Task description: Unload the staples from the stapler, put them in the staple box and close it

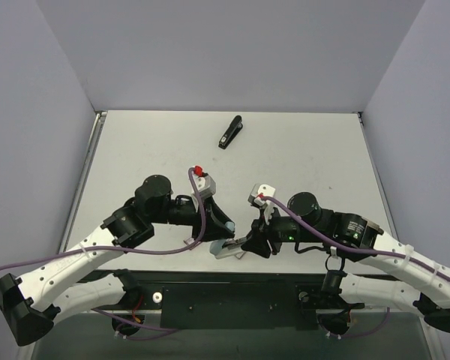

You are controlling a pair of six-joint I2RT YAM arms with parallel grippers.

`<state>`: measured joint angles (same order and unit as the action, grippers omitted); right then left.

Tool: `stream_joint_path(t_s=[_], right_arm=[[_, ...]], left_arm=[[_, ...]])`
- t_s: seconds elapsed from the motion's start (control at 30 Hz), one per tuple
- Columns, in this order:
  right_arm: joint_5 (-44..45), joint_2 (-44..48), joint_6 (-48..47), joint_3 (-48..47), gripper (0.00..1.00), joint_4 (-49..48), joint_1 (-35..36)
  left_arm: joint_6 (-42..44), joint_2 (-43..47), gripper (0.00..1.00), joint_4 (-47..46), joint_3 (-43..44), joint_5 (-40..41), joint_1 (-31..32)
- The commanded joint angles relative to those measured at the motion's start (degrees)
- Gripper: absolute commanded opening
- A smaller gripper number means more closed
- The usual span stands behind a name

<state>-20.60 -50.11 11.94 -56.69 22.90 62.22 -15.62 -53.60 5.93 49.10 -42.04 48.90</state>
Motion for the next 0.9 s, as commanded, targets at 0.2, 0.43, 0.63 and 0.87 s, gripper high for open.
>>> stream_joint_path(t_s=[0.2, 0.43, 0.63, 0.87], right_arm=[[14.34, 2.12, 0.97, -5.36, 0.36, 1.98, -2.01], [24.73, -1.31, 1.77, -5.81, 0.31, 0.14, -2.62], [32.45, -4.91, 3.0, -2.82, 0.1, -4.96, -3.42], [34.22, -6.76, 3.08, 3.59, 0.0, -15.93, -5.34]], left_arm=[[2.61, -4.14, 0.0, 0.74, 5.47, 13.2, -0.48], [1.73, -6.6, 0.0, 0.83, 7.41, 18.13, -0.57], [0.59, -8.97, 0.0, 0.4, 9.17, 22.97, -0.57], [-0.73, -11.96, 0.0, -0.22, 10.4, 26.57, -0.57]])
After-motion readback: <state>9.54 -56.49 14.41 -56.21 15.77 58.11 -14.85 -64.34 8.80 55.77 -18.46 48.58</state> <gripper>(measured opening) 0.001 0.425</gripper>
